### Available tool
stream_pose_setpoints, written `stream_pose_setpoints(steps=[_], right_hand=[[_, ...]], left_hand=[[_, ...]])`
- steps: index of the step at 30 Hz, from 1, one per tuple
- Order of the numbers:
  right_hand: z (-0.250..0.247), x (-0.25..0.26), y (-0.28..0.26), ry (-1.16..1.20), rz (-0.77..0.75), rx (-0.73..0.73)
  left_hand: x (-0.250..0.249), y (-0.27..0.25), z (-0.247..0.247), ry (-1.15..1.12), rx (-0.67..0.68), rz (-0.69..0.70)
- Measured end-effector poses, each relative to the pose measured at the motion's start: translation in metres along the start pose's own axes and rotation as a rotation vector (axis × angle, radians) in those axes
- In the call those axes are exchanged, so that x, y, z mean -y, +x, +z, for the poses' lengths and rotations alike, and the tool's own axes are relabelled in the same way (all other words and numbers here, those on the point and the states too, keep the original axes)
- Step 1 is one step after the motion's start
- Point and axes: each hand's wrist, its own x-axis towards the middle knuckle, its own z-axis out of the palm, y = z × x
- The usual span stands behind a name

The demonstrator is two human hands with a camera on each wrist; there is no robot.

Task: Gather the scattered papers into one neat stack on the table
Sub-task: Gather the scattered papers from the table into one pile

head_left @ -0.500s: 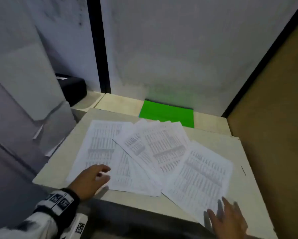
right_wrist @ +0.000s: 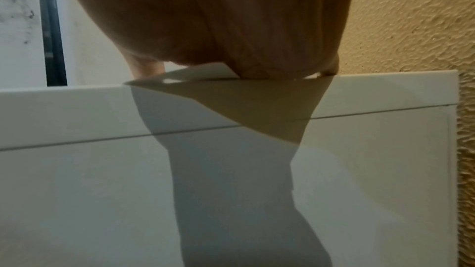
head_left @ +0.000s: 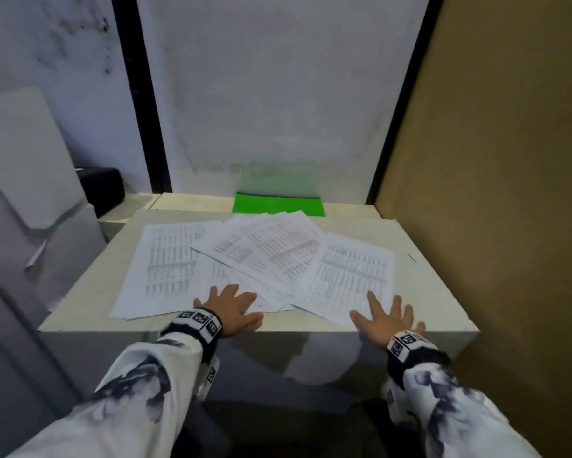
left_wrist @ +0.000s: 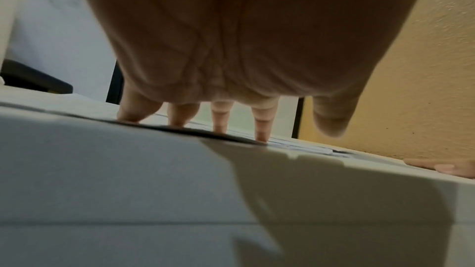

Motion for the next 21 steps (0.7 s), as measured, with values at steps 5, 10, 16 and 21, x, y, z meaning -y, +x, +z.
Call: stream_pose_setpoints(steps=[5,10,16,21], right_hand=[[-0.022,0.001,-0.003,0.025,-0.007,0.029],[-0.015,0.000,0.078,-0.032,-0.070,0.084],[-0.032,0.030,0.091,0.009,-0.111,-0.007],[-0.027,0.057,0.104,-0.015,-0.195,-0.083]], left_hand=[[-0.006,-0.009,-0.001,0.061,-0.008,-0.004],[0.000,-0.005,0.001,0.129,-0.003,0.034],[0.008,0.007,-0.022,0.116,0.041,0.039],[0.018,0.043,-0.038,0.034,-0.064,-0.207]])
